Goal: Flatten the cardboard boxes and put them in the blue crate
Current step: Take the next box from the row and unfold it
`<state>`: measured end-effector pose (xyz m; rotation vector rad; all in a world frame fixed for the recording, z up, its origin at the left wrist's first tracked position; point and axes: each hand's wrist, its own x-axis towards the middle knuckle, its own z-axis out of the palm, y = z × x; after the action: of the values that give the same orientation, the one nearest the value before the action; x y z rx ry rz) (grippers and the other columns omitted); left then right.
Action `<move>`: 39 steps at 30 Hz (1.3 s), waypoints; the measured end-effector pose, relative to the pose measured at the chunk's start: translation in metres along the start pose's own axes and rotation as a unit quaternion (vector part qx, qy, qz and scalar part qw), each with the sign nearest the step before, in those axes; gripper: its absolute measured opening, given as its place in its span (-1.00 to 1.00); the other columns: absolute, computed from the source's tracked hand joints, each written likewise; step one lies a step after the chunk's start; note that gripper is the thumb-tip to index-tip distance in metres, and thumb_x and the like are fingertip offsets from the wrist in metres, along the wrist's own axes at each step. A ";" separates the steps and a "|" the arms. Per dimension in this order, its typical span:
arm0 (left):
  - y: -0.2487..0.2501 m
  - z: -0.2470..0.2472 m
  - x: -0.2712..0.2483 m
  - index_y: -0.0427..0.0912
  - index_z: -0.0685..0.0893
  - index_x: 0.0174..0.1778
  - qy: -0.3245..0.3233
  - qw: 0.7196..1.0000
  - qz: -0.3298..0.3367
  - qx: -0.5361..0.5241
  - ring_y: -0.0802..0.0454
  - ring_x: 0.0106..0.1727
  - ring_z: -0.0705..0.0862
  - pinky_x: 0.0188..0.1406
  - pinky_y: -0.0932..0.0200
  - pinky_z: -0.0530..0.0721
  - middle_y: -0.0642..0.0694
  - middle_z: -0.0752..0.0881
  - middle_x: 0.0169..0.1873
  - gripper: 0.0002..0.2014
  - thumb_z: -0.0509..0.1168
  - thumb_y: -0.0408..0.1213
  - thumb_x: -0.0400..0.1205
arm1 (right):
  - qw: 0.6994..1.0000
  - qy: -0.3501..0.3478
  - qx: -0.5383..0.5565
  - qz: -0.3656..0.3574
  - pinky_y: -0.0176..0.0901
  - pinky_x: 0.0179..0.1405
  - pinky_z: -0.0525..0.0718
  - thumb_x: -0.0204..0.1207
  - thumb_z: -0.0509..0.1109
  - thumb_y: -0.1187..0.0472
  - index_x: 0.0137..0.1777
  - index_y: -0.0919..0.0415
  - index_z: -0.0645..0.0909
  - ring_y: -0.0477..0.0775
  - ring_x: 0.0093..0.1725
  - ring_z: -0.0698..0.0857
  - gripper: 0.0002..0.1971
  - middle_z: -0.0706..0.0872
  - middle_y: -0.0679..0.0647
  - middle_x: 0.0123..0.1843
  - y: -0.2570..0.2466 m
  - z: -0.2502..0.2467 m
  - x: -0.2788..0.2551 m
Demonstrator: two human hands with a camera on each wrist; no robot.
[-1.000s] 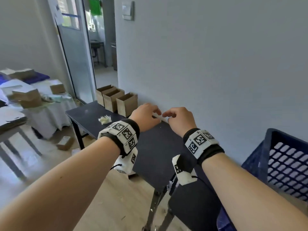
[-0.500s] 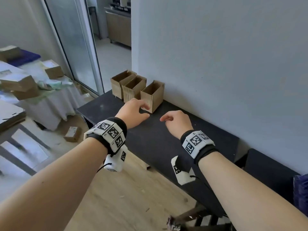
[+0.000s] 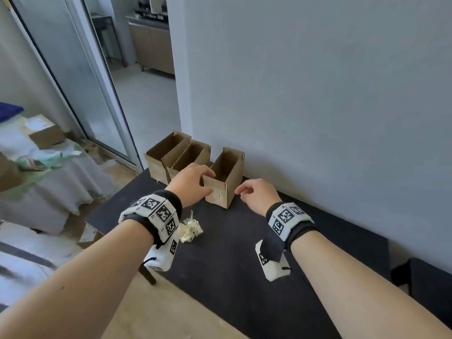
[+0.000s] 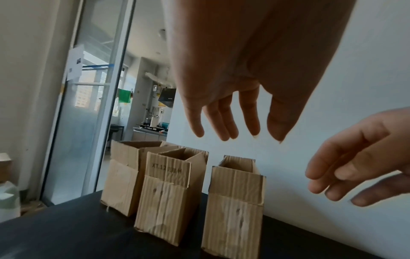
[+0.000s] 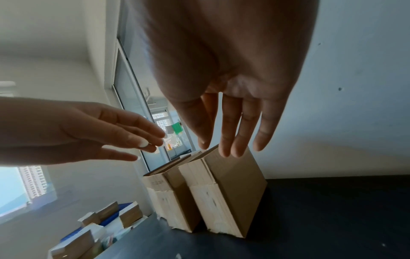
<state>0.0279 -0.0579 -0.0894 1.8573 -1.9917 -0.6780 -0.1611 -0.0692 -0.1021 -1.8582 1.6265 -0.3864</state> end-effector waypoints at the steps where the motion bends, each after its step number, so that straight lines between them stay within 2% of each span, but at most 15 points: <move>1: -0.001 0.001 0.010 -0.01 0.58 0.32 -0.002 1.000 0.005 -0.007 0.08 0.23 0.53 0.16 0.26 0.49 -0.02 0.51 0.30 -0.64 0.36 -0.22 0.59 | 1.000 0.002 0.000 0.007 -0.22 0.03 0.60 0.58 0.20 0.34 -0.01 0.03 0.74 0.01 0.02 0.67 -0.71 0.72 -0.01 0.03 0.002 -0.001 0.008; 5: -0.003 0.011 0.038 0.00 0.54 0.37 -0.049 0.999 0.007 -0.016 0.05 0.32 0.51 0.23 0.23 0.51 -0.02 0.49 0.36 -0.54 0.42 -0.26 0.54 | 0.999 -0.006 0.023 0.042 -0.23 0.06 0.60 0.56 0.24 0.34 -0.02 0.02 0.75 0.00 0.05 0.69 -0.72 0.75 -0.02 0.04 0.016 -0.004 0.024; 10: -0.003 0.020 0.076 -0.02 0.49 0.43 -0.118 0.992 0.038 0.032 0.05 0.23 0.51 0.08 0.29 0.50 -0.01 0.47 0.34 -0.40 0.48 -0.28 0.45 | 0.994 0.031 0.058 0.084 -0.24 0.10 0.60 0.55 0.28 0.34 0.00 0.04 0.75 -0.01 0.10 0.70 -0.75 0.78 0.00 0.05 0.036 -0.015 0.037; 13: -0.006 0.026 0.094 -0.06 0.56 0.33 -0.139 0.987 0.035 0.074 0.03 0.11 0.55 0.05 0.23 0.55 -0.04 0.56 0.24 -0.49 0.49 -0.28 0.46 | 0.991 0.033 0.072 0.112 -0.31 0.07 0.53 0.55 0.30 0.34 0.03 0.05 0.75 -0.05 0.11 0.70 -0.76 0.79 -0.02 0.04 0.044 -0.017 0.037; 15: -0.005 0.030 0.104 -0.06 0.61 0.21 -0.149 0.981 0.035 0.119 0.00 0.08 0.61 0.12 0.12 0.61 -0.04 0.65 0.14 -0.62 0.47 -0.27 0.48 | 0.989 0.036 0.077 0.124 -0.32 0.06 0.53 0.55 0.30 0.34 0.03 0.05 0.75 -0.05 0.11 0.70 -0.76 0.79 -0.02 0.04 0.047 -0.018 0.039; 18: 0.000 0.035 0.115 -0.01 0.68 0.07 -0.142 0.968 0.067 0.198 -0.05 0.10 0.65 0.29 0.02 0.45 0.00 0.71 -0.05 -0.83 0.36 -0.19 0.57 | 0.984 0.047 0.090 0.144 -0.31 0.01 0.57 0.56 0.30 0.33 0.03 0.06 0.75 -0.06 0.08 0.71 -0.76 0.79 -0.02 0.03 0.049 -0.015 0.041; 22: 0.006 0.039 0.123 0.02 0.70 -0.02 -0.105 0.965 0.120 0.207 -0.03 0.04 0.65 0.33 0.06 0.29 0.04 0.72 -0.16 -0.86 0.27 -0.07 0.62 | 0.979 0.051 0.114 0.160 -0.29 0.06 0.56 0.56 0.32 0.31 -0.02 -0.02 0.74 -0.05 0.10 0.71 -0.77 0.79 -0.02 0.05 0.049 -0.006 0.045; 26: 0.018 0.037 0.129 -0.02 0.67 -0.11 -0.068 0.975 0.168 0.127 -0.04 -0.01 0.63 0.24 0.09 0.34 0.04 0.68 -0.20 -0.86 0.31 -0.05 0.59 | 0.971 0.089 0.137 0.173 -0.33 -0.09 0.56 0.59 0.32 0.28 -0.02 -0.03 0.73 -0.06 0.09 0.69 -0.79 0.77 -0.03 0.04 0.048 -0.012 0.045; 28: 0.025 0.034 0.132 -0.03 0.57 -0.25 -0.063 0.981 0.169 0.065 -0.06 -0.07 0.62 0.02 0.10 0.41 0.04 0.59 -0.28 -0.82 0.34 -0.04 0.56 | 0.967 0.125 0.143 0.170 -0.30 0.02 0.53 0.58 0.31 0.33 0.01 0.04 0.74 -0.05 0.08 0.69 -0.78 0.78 0.00 0.03 0.048 -0.022 0.044; 29: 0.028 0.034 0.135 -0.03 0.53 -0.27 -0.075 0.985 0.152 0.028 -0.06 -0.09 0.61 -0.09 0.13 0.44 0.04 0.57 -0.29 -0.79 0.36 -0.03 0.55 | 0.965 0.138 0.142 0.171 -0.29 0.05 0.51 0.58 0.31 0.36 0.03 0.08 0.73 -0.05 0.07 0.68 -0.78 0.78 0.01 0.03 0.049 -0.026 0.043; 31: 0.033 0.033 0.139 -0.06 0.56 -0.24 -0.104 0.987 0.108 -0.053 -0.03 -0.09 0.59 -0.15 0.16 0.47 0.02 0.58 -0.25 -0.78 0.39 -0.03 0.55 | 0.961 0.164 0.138 0.176 -0.28 0.07 0.51 0.56 0.31 0.39 0.06 0.11 0.73 -0.08 0.04 0.66 -0.76 0.77 0.00 0.04 0.051 -0.034 0.040; 33: 0.035 0.036 0.143 -0.19 0.66 -0.07 -0.131 0.980 0.058 -0.137 -0.05 0.00 0.62 -0.02 0.11 0.58 -0.05 0.65 -0.12 -0.74 0.41 -0.05 0.55 | 0.955 0.194 0.141 0.176 -0.24 0.14 0.56 0.54 0.32 0.40 0.04 0.12 0.74 -0.06 0.06 0.69 -0.76 0.78 0.01 0.04 0.054 -0.038 0.037; 35: 0.032 0.040 0.147 -0.32 0.67 0.13 -0.156 0.960 -0.009 -0.232 -0.12 0.11 0.68 0.18 0.00 0.64 -0.16 0.71 0.05 -0.62 0.44 -0.11 0.54 | 0.950 0.214 0.143 0.176 -0.23 0.19 0.57 0.54 0.32 0.40 0.02 0.14 0.75 -0.04 0.10 0.70 -0.77 0.78 0.01 0.03 0.058 -0.039 0.034; 37: 0.029 0.044 0.148 -0.33 0.67 0.12 -0.183 0.933 -0.058 -0.304 -0.17 0.09 0.72 0.13 -0.04 0.70 -0.23 0.74 0.07 -0.67 0.45 -0.19 0.54 | 0.946 0.230 0.137 0.182 -0.22 0.18 0.59 0.55 0.33 0.38 0.01 0.14 0.75 -0.04 0.09 0.70 -0.79 0.77 -0.02 -0.03 0.060 -0.037 0.031; 39: 0.025 0.048 0.149 -0.29 0.66 0.11 -0.208 0.913 -0.090 -0.338 -0.18 0.08 0.74 0.11 -0.07 0.72 -0.23 0.75 0.06 -0.73 0.45 -0.25 0.55 | 0.942 0.239 0.144 0.186 -0.09 0.21 0.64 0.56 0.33 0.34 0.01 0.11 0.74 -0.03 0.08 0.71 -0.81 0.76 -0.02 -0.04 0.063 -0.033 0.028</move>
<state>-0.0331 -0.1998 -0.1273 1.5416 -1.4904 -1.6862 -0.2244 -0.1074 -0.1216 -1.2595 2.0585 -0.9038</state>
